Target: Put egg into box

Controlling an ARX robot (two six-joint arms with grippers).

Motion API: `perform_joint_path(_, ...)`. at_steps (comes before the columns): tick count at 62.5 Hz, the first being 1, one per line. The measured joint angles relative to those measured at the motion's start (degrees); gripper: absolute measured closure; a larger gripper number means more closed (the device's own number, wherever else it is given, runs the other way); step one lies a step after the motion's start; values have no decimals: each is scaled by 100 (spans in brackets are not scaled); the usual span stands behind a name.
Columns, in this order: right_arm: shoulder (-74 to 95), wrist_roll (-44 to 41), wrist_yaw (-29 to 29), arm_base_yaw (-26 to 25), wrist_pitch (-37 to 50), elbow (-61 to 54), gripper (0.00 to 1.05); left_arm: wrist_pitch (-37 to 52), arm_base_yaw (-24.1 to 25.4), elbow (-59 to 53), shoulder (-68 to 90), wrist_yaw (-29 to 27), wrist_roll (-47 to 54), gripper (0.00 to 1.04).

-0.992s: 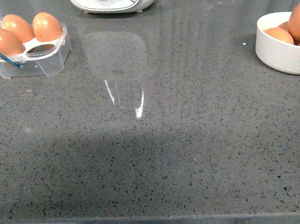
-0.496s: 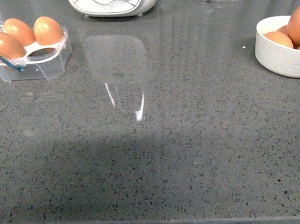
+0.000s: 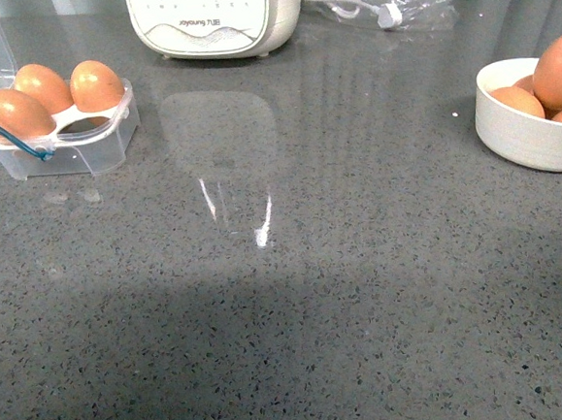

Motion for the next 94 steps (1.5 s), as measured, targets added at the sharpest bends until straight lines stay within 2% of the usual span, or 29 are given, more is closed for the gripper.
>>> perform_joint_path(10, 1561, -17, -289, -343, 1143, 660, 7, 0, 0, 0, 0, 0, 0, 7)
perform_joint_path(19, 3025, 131, -490, -560, 1460, 1438, 7, 0, 0, 0, 0, -2, 0, 7)
perform_joint_path(25, 4113, 350, -579, -573, 1244, 2236, 7, 0, 0, 0, -2, 0, 0, 7)
perform_joint_path(43, 5558, 470, -1097, -450, 291, 3362, 7, 0, 0, 0, -2, 0, 0, 7)
perform_joint_path(48, 5823, 496, -1346, -527, 203, 3486, 7, 0, 0, 0, -2, 0, 0, 7)
perform_joint_path(54, 6081, 721, -1899, -686, 361, 3497, 7, 0, 0, 0, -2, 0, 0, 7)
perform_joint_path(68, 6432, 990, -2306, -872, 651, 3475, 7, 0, 0, 0, -2, 0, 0, 7)
perform_joint_path(80, 6568, 1008, -2446, -911, 885, 3375, 7, 0, 0, 0, -2, 0, 0, 7)
perform_joint_path(94, 6843, 931, -2430, -946, 765, 3292, 7, 0, 0, 0, -2, 0, 0, 7)
